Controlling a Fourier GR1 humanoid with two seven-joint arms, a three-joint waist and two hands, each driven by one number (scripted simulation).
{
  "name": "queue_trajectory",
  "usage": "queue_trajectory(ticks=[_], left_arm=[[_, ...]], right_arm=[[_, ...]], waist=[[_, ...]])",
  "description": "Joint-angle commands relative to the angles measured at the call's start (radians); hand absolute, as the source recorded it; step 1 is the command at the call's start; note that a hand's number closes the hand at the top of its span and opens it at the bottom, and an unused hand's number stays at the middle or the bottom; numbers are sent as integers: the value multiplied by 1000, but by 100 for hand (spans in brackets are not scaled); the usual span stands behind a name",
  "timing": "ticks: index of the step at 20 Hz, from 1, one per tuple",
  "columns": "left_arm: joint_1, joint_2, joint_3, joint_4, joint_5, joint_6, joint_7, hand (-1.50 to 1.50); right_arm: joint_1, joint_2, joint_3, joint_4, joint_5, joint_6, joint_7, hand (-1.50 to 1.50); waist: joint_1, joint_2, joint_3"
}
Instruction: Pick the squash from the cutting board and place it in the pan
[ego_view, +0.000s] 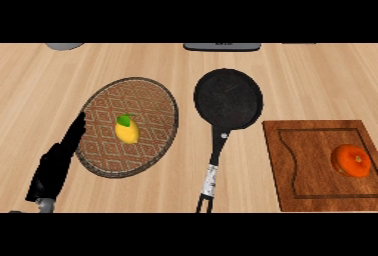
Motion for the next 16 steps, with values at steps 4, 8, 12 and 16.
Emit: queue_trajectory(ticks=[4,8,12,16], left_arm=[[15,-70,-22,26,-67,22,-30,0],[-21,-59,11,15,-42,-18,31,0],[44,-59,36,9,-61,-29,-18,0],[69,-45,68,34,-40,-89,-75,0]], right_arm=[[-110,30,98,61,44,141,123,-150],[-175,101,174,70,76,151,212,-150],[-161,105,163,70,85,175,233,-150],[-250,161,187,169,86,193,247,-150]], waist=[[-2,0,0],[-3,0,0],[-5,-1,0],[5,1,0]])
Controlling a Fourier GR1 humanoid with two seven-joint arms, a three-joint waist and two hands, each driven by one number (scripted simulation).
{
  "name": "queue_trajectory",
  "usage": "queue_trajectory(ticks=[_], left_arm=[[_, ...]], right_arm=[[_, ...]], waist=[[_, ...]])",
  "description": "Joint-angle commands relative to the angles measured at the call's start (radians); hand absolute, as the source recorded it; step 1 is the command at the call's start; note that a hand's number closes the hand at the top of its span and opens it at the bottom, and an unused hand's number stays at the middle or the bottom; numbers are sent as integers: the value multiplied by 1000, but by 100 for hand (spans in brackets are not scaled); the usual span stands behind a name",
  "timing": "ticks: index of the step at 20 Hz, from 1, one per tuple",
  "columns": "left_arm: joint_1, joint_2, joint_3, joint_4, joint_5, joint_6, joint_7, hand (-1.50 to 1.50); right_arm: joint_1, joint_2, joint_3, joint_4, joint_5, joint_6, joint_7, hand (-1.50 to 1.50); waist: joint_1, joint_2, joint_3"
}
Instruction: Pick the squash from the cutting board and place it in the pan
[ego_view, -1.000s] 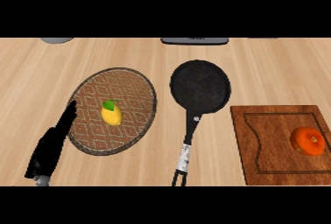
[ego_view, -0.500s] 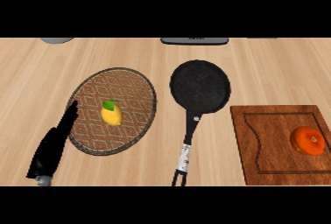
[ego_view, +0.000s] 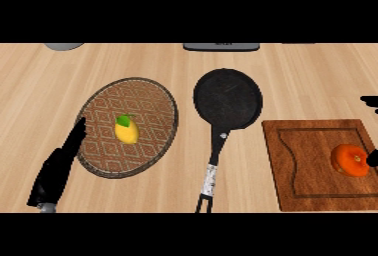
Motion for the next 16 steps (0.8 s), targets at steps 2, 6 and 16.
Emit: queue_trajectory(ticks=[2,6,16], left_arm=[[46,-26,9,-10,-20,-12,-25,0],[7,-28,25,-31,-26,-19,31,0],[-7,-55,55,-34,-83,-40,49,0]], right_arm=[[-7,55,37,-39,28,17,124,-150],[3,29,42,-14,35,68,138,-150],[22,110,70,64,143,55,99,-150]], waist=[[-4,-1,0],[-8,-2,0],[-7,-1,0]])
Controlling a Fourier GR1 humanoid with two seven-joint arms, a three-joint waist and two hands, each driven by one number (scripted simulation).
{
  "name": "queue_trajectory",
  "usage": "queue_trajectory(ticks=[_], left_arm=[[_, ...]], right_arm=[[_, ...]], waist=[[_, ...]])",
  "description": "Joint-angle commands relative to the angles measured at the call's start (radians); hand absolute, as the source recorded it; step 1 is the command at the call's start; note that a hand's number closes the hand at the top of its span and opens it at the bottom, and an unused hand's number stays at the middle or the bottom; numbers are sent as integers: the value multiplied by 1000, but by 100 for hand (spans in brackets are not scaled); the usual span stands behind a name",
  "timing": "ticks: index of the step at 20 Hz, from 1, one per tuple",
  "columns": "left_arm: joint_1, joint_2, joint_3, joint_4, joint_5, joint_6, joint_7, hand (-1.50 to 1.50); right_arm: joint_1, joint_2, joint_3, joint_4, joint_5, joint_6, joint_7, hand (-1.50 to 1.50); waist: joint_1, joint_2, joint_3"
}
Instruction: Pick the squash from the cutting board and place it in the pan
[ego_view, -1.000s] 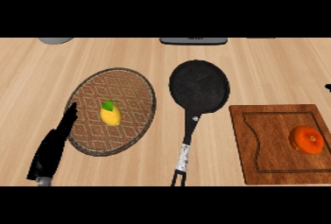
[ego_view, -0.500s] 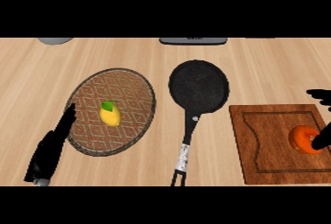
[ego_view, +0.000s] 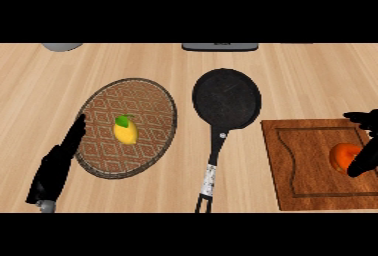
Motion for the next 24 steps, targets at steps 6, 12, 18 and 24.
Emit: queue_trajectory(ticks=[6,12,18,24], left_arm=[[-12,-39,36,17,-45,-32,13,0],[44,-47,87,8,-27,-71,-44,0],[10,-88,89,3,-81,-95,-13,0],[57,-104,117,-10,-99,-117,-41,0]], right_arm=[[-1,60,-29,14,39,61,102,-150],[31,103,-30,-39,90,47,129,-150],[39,175,-52,138,265,22,-83,-150],[68,227,-119,126,308,-35,-144,150]], waist=[[-3,0,0],[-3,-2,0],[1,1,0],[0,0,0]])
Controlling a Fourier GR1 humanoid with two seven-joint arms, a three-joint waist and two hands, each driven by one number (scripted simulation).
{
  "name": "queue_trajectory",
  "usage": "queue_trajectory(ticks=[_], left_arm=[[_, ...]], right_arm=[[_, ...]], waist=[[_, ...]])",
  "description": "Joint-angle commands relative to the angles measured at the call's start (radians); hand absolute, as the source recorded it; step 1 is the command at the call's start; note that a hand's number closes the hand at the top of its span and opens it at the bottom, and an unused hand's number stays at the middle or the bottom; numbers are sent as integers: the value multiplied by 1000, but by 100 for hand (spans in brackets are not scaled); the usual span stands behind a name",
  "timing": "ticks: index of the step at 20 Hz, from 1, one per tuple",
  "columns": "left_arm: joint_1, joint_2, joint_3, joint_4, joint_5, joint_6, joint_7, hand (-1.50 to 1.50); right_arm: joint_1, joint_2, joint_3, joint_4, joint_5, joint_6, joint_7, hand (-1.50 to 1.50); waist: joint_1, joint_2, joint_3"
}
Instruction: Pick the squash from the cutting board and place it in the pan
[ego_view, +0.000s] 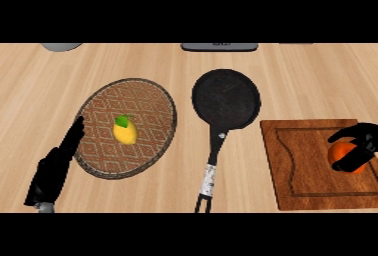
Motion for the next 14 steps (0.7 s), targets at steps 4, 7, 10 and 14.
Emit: queue_trajectory(ticks=[4,7,10,14], left_arm=[[-4,-8,9,-66,-28,-13,62,0],[15,-3,28,-52,-26,-29,20,0],[-23,-30,34,36,-35,-29,-17,0],[-46,-47,15,6,-54,-6,35,0]], right_arm=[[46,103,-37,-8,9,-49,-16,150],[32,104,-64,25,17,-47,-36,150],[2,79,-22,7,105,-45,-106,150],[32,20,86,-21,280,-121,-307,150]], waist=[[1,2,6],[4,3,6],[3,5,6],[5,6,7]])
